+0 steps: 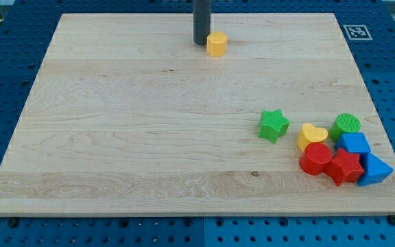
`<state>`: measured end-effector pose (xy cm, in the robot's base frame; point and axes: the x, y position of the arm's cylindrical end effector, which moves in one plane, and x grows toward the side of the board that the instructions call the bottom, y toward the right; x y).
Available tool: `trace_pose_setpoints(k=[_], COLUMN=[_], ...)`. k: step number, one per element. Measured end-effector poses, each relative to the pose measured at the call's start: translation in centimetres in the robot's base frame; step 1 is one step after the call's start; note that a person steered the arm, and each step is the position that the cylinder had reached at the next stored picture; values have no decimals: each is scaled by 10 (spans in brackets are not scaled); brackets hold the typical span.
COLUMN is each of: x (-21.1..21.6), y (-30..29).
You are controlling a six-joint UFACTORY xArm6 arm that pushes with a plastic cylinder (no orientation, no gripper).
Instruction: Push the yellow hexagon closer to the green star
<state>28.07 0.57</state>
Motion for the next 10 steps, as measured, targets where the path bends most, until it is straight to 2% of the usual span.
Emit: trace_pose_setpoints(k=[2,3,5,8,10], x=[-23,-16,32,25,58], y=[7,9,32,65,71])
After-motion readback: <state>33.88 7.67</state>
